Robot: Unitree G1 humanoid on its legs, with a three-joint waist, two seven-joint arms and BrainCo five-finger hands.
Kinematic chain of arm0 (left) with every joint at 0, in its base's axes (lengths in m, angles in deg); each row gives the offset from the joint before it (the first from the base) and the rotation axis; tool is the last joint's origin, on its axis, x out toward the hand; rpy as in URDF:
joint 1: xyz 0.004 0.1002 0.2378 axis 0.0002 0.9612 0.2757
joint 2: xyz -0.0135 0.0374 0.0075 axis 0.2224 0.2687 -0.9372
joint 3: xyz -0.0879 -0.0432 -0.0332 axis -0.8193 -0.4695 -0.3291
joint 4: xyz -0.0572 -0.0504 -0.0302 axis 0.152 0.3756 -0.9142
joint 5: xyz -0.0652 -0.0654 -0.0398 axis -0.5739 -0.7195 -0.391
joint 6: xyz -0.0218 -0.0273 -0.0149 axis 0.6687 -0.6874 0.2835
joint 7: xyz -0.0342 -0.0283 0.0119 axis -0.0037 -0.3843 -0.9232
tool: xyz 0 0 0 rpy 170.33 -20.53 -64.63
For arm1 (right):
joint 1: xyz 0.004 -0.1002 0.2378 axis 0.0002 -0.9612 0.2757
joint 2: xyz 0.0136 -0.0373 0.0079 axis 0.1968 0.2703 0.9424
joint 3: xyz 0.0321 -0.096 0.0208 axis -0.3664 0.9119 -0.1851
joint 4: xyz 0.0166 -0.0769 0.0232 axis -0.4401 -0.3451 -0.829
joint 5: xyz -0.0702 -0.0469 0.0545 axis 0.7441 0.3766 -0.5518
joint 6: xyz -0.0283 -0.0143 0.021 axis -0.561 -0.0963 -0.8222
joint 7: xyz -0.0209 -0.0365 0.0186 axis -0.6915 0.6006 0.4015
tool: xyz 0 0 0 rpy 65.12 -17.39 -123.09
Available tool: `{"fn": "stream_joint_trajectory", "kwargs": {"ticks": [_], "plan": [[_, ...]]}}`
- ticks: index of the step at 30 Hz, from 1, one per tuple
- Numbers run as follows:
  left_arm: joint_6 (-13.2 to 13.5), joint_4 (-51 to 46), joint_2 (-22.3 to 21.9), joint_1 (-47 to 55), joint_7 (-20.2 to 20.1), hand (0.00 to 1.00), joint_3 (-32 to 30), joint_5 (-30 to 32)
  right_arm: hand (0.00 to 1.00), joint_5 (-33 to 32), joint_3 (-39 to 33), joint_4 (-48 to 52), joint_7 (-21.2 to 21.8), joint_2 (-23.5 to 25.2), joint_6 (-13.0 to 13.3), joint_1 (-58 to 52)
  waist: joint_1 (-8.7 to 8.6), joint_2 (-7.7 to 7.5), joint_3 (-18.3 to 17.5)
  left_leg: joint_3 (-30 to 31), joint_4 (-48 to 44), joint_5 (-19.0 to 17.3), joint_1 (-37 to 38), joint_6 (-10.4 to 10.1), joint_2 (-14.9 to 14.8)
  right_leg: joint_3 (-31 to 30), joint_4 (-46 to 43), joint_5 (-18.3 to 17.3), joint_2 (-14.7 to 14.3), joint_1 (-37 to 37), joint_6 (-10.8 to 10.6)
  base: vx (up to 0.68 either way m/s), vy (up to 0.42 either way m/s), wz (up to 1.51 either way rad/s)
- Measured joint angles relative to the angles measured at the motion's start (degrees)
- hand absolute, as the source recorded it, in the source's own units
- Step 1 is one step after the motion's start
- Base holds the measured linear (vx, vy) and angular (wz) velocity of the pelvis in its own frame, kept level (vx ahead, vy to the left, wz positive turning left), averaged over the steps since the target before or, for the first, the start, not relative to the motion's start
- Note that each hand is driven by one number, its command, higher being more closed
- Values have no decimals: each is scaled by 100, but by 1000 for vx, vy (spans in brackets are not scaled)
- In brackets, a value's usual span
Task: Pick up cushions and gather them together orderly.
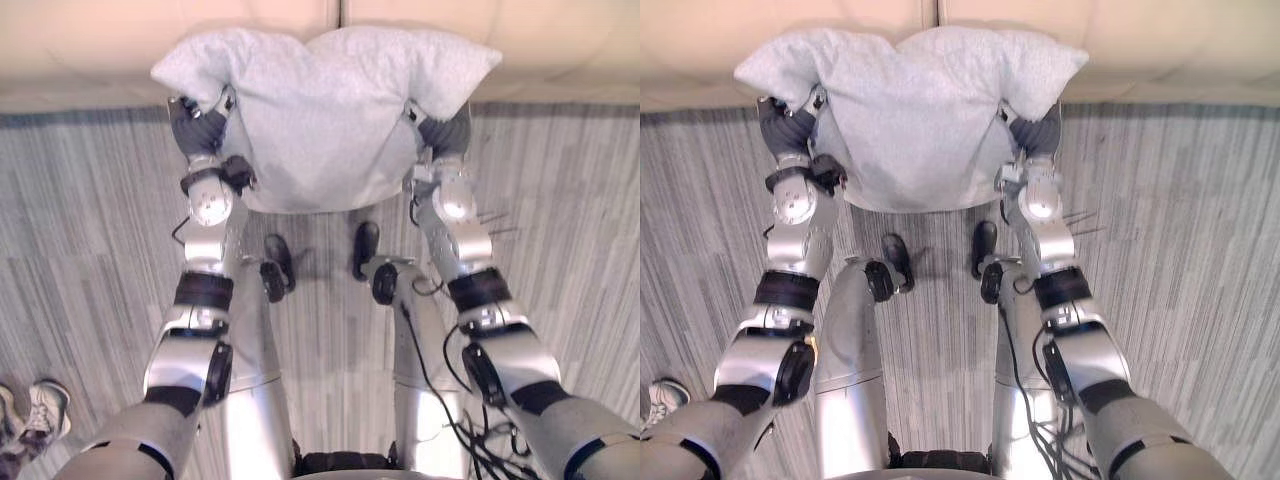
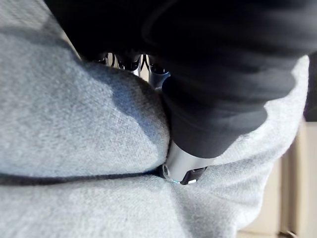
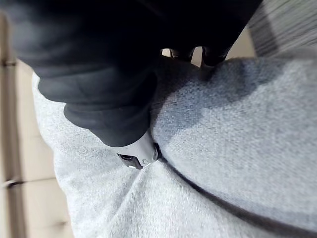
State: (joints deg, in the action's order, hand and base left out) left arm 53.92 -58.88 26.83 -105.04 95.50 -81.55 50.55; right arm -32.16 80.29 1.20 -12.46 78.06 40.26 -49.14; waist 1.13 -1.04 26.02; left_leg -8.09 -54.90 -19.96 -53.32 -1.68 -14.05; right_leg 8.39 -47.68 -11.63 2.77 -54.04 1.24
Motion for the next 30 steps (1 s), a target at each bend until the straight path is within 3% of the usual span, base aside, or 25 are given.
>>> {"fn": "stream_joint_trajectory", "kwargs": {"ticks": [6, 9, 12, 16, 20, 22, 25, 26, 28, 30], "plan": [[55, -958, -461, 2271, -189, 100, 305, 351, 100, 394, 339, 1313, 410, 0, 123, -1963, -5, 2, -789, -281, 1281, 135, 2075, -19, 112, 11, 1252, 128, -60, 1999, -51, 201, 24, 0], [71, -1031, -458, 3272, -471, 100, 362, 463, 100, 615, 557, 1309, 792, -61, 153, -2453, -6, -31, -1402, -497, 2707, 596, 3153, -16, 458, -123, 2503, 497, -33, 2929, -171, 302, 39, -2], [70, -1208, -443, 3706, -656, 100, 362, 547, 100, 772, 614, 1207, 1061, -243, 133, -2468, 5, -29, -1517, -616, 3417, 802, 3782, -26, 584, -170, 3285, 807, -96, 3584, -169, 198, 27, -9], [69, -1460, -407, 4098, -880, 100, 363, 550, 100, 800, 653, 1206, 1219, -384, 128, -2473, 0, -42, -1689, -700, 3755, 812, 4298, -20, 668, -349, 3588, 882, -111, 4003, -201, 126, 54, -21], [65, -1536, -408, 4200, -901, 100, 361, 548, 100, 801, 665, 1158, 1225, -383, 129, -2465, 94, -36, -1721, -766, 3792, 703, 4575, 44, 700, -523, 3283, 854, -108, 3998, -245, 50, 64, -31], [-35, -1537, -402, 4252, -962, 100, 360, 565, 100, 824, 665, 847, 1225, -385, 129, -2456, 116, -17, -1708, -807, 3633, 448, 4799, 85, 638, -521, 2167, 724, -64, 3691, -435, -30, 53, -25], [-83, -1562, -327, 4404, -993, 100, 356, 609, 100, 1029, 698, 540, 1227, -367, 122, -2503, 81, -12, -1689, -735, 3460, 111, 5129, 245, 676, -368, 600, 819, 174, 3165, -498, -13, 34, 6], [-86, -1570, -292, 4428, -993, 100, 354, 617, 100, 1038, 721, 511, 1228, -372, 117, -2507, 27, 20, -1679, -710, 3459, 89, 5148, 253, 680, -347, 483, 690, 196, 3085, -436, 56, -1, 29], [-90, -1638, -256, 4424, -985, 100, 330, 618, 100, 1109, 761, 508, 1244, -389, 114, -2506, -27, -8, -1702, -528, 3499, 77, 5119, 252, 684, -232, 859, 435, 221, 2885, -433, 116, -26, 39], [-96, -1706, -242, 4421, -984, 100, 331, 646, 100, 1180, 751, 504, 1250, -418, 113, -2501, -52, -33, -1715, -351, 3645, 38, 5115, 182, 713, -234, 2578, 672, 139, 2811, -448, 225, -94, 44]]}}
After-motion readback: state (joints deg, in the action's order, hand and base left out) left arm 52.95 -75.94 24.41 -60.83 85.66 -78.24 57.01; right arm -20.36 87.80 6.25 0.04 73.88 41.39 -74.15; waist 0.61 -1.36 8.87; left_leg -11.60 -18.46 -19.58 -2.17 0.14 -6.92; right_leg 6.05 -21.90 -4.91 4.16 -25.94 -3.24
